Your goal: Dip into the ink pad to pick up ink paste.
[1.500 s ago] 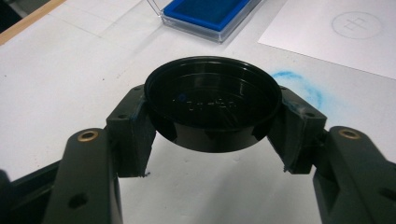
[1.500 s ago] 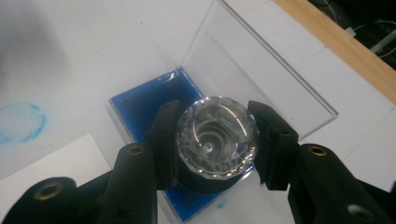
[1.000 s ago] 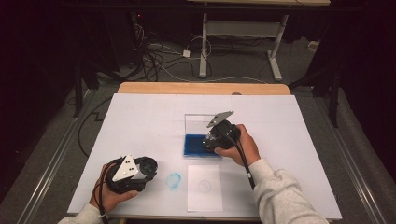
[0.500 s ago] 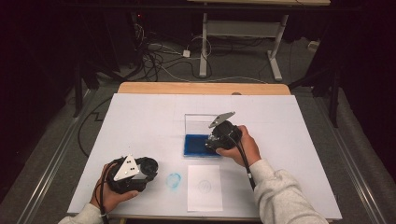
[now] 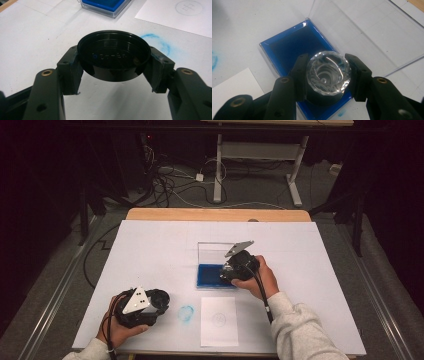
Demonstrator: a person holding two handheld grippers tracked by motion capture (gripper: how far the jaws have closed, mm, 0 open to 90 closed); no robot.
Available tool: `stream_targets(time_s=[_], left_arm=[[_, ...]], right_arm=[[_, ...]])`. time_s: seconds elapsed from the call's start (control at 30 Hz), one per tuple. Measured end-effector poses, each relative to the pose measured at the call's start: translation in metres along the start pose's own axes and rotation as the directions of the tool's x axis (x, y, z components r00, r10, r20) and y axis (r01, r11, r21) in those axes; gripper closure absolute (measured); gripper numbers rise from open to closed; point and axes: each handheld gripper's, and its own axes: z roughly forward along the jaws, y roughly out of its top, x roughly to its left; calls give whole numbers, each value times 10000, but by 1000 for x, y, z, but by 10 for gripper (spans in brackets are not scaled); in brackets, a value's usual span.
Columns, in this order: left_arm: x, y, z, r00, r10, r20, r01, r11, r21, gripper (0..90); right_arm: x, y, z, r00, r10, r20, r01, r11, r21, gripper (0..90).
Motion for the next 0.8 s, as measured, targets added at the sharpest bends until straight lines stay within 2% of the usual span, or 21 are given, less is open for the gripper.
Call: stream_targets(time_s=[0.2, 0.53, 0.67, 0.8], left_arm=[[0, 0, 1, 10000, 49, 46, -50, 10000, 45, 367], [-1, 1, 2, 9999, 68, 77, -68, 10000, 44, 367], [0, 1, 2, 10000, 19, 42, -19, 10000, 29, 367], [0, 1, 2, 10000, 36, 70, -36, 10000, 26, 367]], right_arm=[[3, 2, 1, 9998, -137, 143, 136, 9999, 73, 570], [1, 2, 1, 9998, -162, 75, 161, 9998, 87, 570], [5, 4, 1, 9987, -457, 219, 453, 9988, 204, 570], [2, 3, 1, 9994, -328, 100, 327, 9993, 155, 570]])
